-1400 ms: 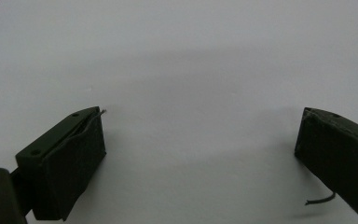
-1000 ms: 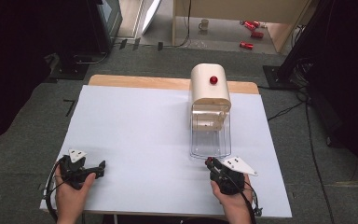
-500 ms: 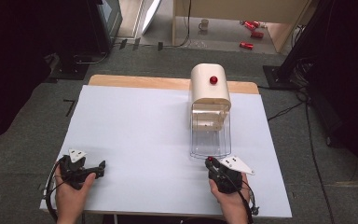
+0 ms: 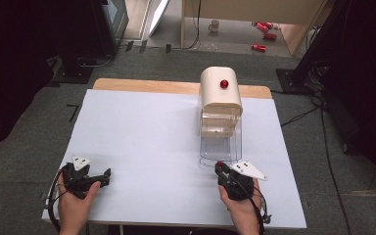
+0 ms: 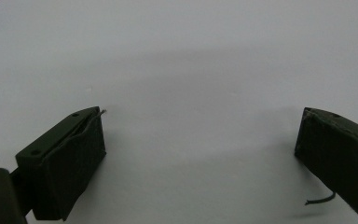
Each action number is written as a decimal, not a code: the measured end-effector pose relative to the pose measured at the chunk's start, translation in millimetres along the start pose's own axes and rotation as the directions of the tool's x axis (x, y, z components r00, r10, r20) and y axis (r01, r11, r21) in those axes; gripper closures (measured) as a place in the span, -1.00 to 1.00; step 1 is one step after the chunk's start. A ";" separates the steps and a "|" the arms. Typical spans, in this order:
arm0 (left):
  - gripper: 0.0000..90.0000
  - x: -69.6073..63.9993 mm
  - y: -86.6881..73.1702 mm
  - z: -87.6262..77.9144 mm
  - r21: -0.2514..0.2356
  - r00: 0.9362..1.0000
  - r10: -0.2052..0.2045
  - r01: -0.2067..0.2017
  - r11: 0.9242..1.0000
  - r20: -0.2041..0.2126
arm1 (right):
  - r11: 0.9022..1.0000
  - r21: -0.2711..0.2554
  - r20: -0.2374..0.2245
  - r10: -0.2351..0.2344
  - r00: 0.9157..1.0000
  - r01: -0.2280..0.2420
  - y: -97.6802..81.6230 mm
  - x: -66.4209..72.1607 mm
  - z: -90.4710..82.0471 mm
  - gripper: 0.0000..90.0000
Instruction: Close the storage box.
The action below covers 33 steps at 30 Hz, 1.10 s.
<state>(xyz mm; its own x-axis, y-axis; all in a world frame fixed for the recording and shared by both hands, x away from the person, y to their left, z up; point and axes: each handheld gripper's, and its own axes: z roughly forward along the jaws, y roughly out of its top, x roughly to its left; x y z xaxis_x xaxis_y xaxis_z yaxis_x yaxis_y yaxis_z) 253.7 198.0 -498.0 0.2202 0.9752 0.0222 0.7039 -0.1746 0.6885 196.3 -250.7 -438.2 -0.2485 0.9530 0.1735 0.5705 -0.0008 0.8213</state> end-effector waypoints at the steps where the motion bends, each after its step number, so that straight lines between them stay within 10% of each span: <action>1: -0.97 0.0 0.0 0.0 0.000 1.000 0.000 0.000 1.000 0.000 | 1.000 -0.001 0.002 0.001 1.000 -0.001 1.8 0.0 -1.0 0.68; 33: -0.97 -0.1 0.0 0.0 0.000 1.000 0.001 -0.001 1.000 0.000 | 0.998 -0.058 0.023 0.026 0.999 -0.024 58.3 -14.2 14.1 0.68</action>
<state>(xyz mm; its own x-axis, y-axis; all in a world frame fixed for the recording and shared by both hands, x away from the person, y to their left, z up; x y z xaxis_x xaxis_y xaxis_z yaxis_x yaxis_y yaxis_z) 253.7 197.9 -498.1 0.2206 0.9751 0.0226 0.7038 -0.1752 0.6884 244.1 -260.0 -400.4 -0.2160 0.9593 0.1822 0.5296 -0.0416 0.8472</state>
